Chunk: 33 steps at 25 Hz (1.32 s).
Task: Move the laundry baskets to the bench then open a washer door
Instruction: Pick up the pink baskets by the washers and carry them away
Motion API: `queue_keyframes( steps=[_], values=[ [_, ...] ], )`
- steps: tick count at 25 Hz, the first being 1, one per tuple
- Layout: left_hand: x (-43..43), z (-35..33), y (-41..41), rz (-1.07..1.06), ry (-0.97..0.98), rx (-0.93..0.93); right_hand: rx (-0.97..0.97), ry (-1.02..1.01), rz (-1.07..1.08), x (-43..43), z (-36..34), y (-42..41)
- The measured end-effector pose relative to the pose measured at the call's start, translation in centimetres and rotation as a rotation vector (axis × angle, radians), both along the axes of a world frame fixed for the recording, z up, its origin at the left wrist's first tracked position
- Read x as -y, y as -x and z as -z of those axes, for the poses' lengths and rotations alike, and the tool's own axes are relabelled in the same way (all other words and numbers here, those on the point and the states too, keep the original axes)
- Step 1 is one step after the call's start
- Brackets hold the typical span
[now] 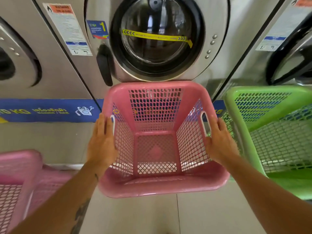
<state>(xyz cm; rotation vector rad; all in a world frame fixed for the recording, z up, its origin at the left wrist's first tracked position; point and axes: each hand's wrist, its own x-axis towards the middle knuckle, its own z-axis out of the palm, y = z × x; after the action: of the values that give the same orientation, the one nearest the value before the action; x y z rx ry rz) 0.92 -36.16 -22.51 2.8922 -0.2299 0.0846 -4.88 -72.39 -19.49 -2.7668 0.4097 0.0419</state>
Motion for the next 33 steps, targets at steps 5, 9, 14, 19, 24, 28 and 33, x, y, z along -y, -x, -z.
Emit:
queue_keyframes(
  steps=[5, 9, 14, 19, 24, 28, 33],
  values=[
    [-2.6, -0.9, 3.9, -0.036, 0.062, -0.001, 0.049, 0.009, -0.025, -3.1, -1.4, 4.1],
    [-7.4, -2.2, 8.6, -0.051, 0.089, -0.04, 0.07, -0.026, -0.034, -7.6, -2.1, 9.4],
    [-13.3, -3.6, 14.8, -0.174, 0.158, -0.127, 0.013, -0.089, -0.049, -13.9, -2.7, 13.4],
    [-18.1, 1.0, 17.9, -0.169, 0.217, -0.238, -0.129, -0.08, -0.067, -19.2, 1.0, 15.6],
    [-19.8, 6.2, 18.7, -0.167, 0.163, -0.222, -0.117, -0.057, -0.003, -21.4, 5.8, 16.3],
    [-20.9, 8.8, 19.9, -0.153, 0.175, -0.302, -0.184, -0.079, -0.017, -22.7, 8.1, 17.9],
    [-20.8, 6.2, 19.0, -0.187, 0.182, -0.491, -0.203, -0.178, -0.012, -23.5, 7.8, 19.4]
  ],
)
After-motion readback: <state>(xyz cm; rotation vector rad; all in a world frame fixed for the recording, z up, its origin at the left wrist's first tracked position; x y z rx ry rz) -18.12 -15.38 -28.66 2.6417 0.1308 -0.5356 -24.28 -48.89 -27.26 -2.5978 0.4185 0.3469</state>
